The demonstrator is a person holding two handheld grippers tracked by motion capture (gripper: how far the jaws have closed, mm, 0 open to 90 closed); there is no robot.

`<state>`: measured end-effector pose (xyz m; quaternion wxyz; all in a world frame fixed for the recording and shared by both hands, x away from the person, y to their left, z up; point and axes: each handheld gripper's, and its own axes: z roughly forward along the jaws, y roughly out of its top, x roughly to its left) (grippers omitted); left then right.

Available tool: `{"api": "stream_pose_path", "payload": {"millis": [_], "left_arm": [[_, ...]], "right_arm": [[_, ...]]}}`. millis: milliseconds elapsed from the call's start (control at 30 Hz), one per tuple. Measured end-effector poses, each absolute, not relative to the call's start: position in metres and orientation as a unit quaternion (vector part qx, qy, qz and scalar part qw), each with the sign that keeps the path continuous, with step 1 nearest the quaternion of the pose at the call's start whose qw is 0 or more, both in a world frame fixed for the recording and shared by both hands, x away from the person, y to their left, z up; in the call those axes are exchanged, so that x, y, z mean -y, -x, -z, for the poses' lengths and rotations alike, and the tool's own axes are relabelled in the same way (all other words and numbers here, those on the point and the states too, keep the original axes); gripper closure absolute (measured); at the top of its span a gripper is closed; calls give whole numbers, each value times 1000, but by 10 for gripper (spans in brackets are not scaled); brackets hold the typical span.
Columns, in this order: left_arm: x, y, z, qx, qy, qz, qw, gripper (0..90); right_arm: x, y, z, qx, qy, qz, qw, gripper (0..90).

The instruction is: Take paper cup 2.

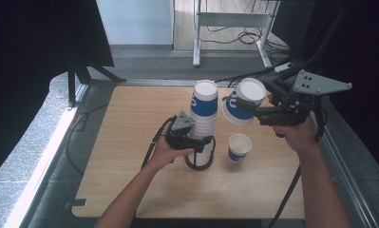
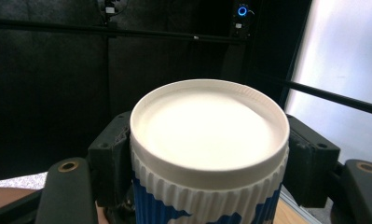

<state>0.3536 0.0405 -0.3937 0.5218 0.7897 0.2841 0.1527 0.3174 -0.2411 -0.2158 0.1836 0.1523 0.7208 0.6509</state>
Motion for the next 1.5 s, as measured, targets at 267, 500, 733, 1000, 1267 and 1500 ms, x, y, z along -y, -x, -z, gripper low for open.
{"api": "stream_pose_path", "payload": {"millis": [267, 500, 733, 1000, 1267, 1500], "left_arm": [[-40, -353, 394, -286, -788, -152, 524, 122], [-40, -353, 394, -287, -787, -153, 524, 122], [-40, -353, 394, -287, -787, -153, 525, 122], [-39, -353, 394, -288, -786, -154, 525, 122], [-39, -353, 394, -289, -785, -154, 526, 121], [-39, -353, 394, -290, -785, -155, 525, 121]], "right_arm": [[247, -314, 233, -723, -157, -648, 180, 290], [248, -317, 253, -729, -165, -643, 169, 290], [245, -318, 269, -735, -169, -638, 159, 290], [241, -318, 283, -738, -169, -636, 151, 290], [236, -318, 297, -742, -170, -633, 141, 290], [230, -318, 309, -746, -170, -631, 132, 290]]}}
